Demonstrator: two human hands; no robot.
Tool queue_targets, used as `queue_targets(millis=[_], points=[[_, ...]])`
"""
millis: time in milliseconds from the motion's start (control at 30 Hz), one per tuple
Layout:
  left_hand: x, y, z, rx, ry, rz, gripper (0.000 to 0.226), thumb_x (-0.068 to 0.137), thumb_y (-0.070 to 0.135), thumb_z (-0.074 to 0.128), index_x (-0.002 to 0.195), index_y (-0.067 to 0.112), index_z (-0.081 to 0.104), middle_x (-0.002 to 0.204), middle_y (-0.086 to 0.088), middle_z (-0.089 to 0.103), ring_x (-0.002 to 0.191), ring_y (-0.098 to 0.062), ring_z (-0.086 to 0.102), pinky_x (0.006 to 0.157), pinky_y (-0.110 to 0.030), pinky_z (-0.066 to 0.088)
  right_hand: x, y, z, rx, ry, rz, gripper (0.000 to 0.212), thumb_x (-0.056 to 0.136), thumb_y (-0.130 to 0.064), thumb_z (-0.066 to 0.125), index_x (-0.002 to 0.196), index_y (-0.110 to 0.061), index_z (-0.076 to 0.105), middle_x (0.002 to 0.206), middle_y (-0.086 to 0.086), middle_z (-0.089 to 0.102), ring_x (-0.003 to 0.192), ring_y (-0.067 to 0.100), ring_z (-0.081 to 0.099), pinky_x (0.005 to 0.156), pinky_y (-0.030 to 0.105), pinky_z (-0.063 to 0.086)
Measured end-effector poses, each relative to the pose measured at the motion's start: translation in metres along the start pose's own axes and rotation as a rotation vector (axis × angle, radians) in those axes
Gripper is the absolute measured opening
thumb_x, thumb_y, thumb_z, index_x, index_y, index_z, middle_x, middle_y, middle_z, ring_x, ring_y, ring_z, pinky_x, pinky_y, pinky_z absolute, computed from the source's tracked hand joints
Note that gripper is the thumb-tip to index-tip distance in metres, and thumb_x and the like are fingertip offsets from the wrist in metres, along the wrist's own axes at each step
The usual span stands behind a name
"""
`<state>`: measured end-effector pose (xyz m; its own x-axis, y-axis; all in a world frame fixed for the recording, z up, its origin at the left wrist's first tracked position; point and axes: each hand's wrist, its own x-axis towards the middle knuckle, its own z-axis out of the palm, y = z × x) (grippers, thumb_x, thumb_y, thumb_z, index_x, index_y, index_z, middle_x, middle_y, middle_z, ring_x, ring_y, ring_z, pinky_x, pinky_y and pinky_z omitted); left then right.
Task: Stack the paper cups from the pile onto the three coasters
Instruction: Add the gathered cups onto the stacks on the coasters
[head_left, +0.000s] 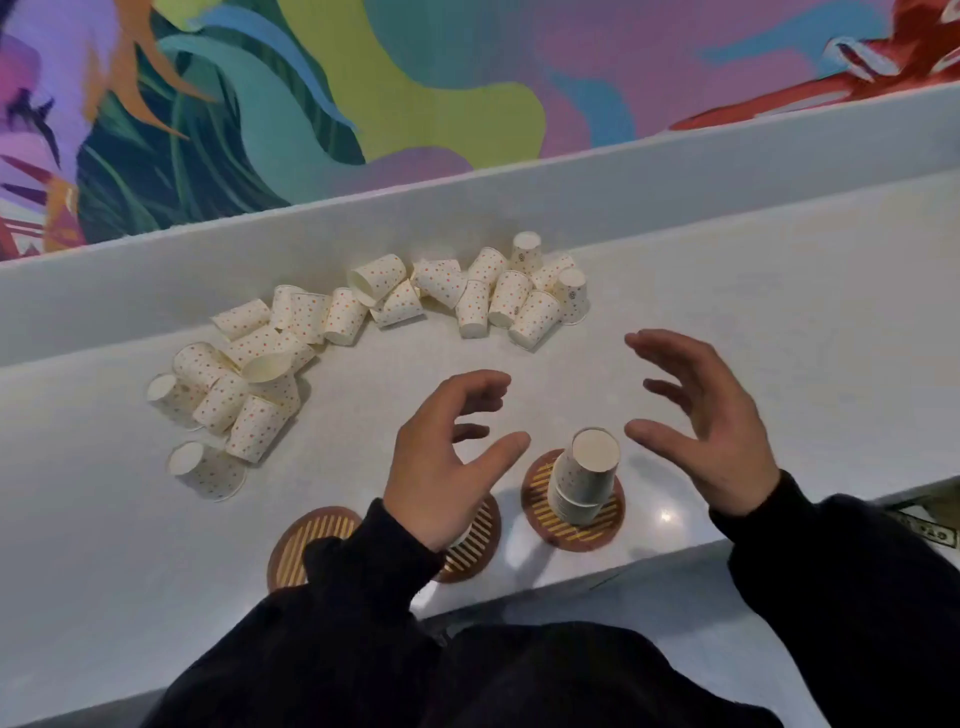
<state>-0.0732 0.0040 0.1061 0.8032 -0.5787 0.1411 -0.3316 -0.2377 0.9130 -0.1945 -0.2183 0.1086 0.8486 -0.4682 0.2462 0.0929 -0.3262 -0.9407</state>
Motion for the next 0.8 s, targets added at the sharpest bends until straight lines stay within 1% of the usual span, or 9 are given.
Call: queue_targets(millis=[100, 133, 200, 267, 433, 500, 600, 733, 800], points=[[0.010, -0.013, -0.046, -0.013, 0.125, -0.033, 0.029, 0.090, 0.020, 0.078, 0.115, 0.030, 0.068, 0.116, 0.016, 0.071, 0.113, -0.011, 0.066, 0.087, -0.030, 0.057, 0.016, -0.043, 0.021, 0.018, 0.041, -0.140, 0.047, 0.086, -0.039, 0.078, 0.128, -0.034, 0.060, 0.137, 0.003, 0.065, 0.132, 0.027, 0.058, 0.104, 0.055, 0.050], [0.012, -0.023, -0.062, 0.004, 0.176, -0.053, 0.026, 0.090, 0.020, 0.078, 0.112, 0.030, 0.070, 0.113, 0.016, 0.071, 0.110, -0.011, 0.067, 0.086, -0.031, 0.057, 0.021, -0.053, 0.034, 0.022, 0.035, -0.168, 0.040, 0.088, -0.030, 0.077, 0.125, -0.031, 0.062, 0.133, 0.003, 0.067, 0.128, 0.028, 0.061, 0.102, 0.055, 0.052], [0.015, -0.048, -0.094, 0.067, 0.276, -0.100, 0.021, 0.090, 0.020, 0.077, 0.108, 0.029, 0.071, 0.109, 0.016, 0.072, 0.106, -0.007, 0.068, 0.086, -0.033, 0.059, 0.031, -0.065, 0.068, 0.019, -0.030, -0.189, 0.028, 0.092, -0.018, 0.076, 0.119, -0.020, 0.067, 0.122, 0.001, 0.071, 0.119, 0.026, 0.066, 0.096, 0.052, 0.056], [0.013, -0.076, -0.127, 0.157, 0.359, -0.146, 0.020, 0.090, 0.022, 0.077, 0.107, 0.030, 0.071, 0.109, 0.016, 0.072, 0.103, -0.004, 0.067, 0.087, -0.035, 0.059, 0.040, -0.069, 0.113, 0.008, -0.152, -0.162, 0.022, 0.092, -0.015, 0.076, 0.114, -0.015, 0.070, 0.114, -0.005, 0.073, 0.111, 0.023, 0.069, 0.091, 0.047, 0.059], [-0.013, -0.142, -0.204, 0.344, 0.514, -0.262, 0.032, 0.087, 0.022, 0.078, 0.116, 0.028, 0.067, 0.118, 0.007, 0.067, 0.106, -0.012, 0.063, 0.087, -0.035, 0.054, 0.056, -0.067, 0.237, -0.031, -0.457, 0.047, 0.022, 0.090, -0.022, 0.077, 0.110, -0.029, 0.069, 0.111, -0.017, 0.072, 0.105, 0.005, 0.067, 0.089, 0.033, 0.059], [-0.025, -0.165, -0.229, 0.318, 0.590, -0.341, 0.038, 0.086, 0.021, 0.079, 0.120, 0.029, 0.064, 0.122, 0.006, 0.062, 0.108, -0.016, 0.062, 0.086, -0.034, 0.052, 0.060, -0.060, 0.291, 0.004, -0.503, 0.095, 0.025, 0.090, -0.017, 0.076, 0.111, -0.028, 0.069, 0.112, -0.015, 0.072, 0.103, 0.003, 0.067, 0.088, 0.026, 0.058], [-0.037, -0.196, -0.254, 0.241, 0.671, -0.453, 0.052, 0.083, 0.020, 0.082, 0.129, 0.027, 0.058, 0.128, 0.004, 0.055, 0.108, -0.015, 0.058, 0.092, -0.042, 0.054, 0.065, -0.041, 0.370, 0.064, -0.487, 0.198, 0.032, 0.090, -0.007, 0.069, 0.118, -0.023, 0.067, 0.119, -0.008, 0.069, 0.105, 0.010, 0.066, 0.090, 0.025, 0.054], [-0.042, -0.228, -0.266, 0.212, 0.626, -0.540, 0.075, 0.079, 0.023, 0.087, 0.142, 0.024, 0.047, 0.141, 0.001, 0.047, 0.113, -0.017, 0.055, 0.099, -0.043, 0.052, 0.067, -0.011, 0.443, -0.197, -0.534, 0.148, 0.048, 0.091, -0.003, 0.058, 0.137, -0.020, 0.057, 0.142, -0.002, 0.058, 0.129, 0.018, 0.053, 0.102, 0.023, 0.039], [-0.043, -0.241, -0.268, 0.192, 0.553, -0.580, 0.084, 0.078, 0.025, 0.088, 0.147, 0.024, 0.041, 0.149, -0.001, 0.043, 0.122, -0.021, 0.054, 0.105, -0.044, 0.049, 0.070, 0.009, 0.466, -0.397, -0.588, 0.061, 0.054, 0.092, -0.005, 0.060, 0.144, -0.019, 0.052, 0.151, 0.003, 0.052, 0.137, 0.023, 0.048, 0.108, 0.028, 0.037]])
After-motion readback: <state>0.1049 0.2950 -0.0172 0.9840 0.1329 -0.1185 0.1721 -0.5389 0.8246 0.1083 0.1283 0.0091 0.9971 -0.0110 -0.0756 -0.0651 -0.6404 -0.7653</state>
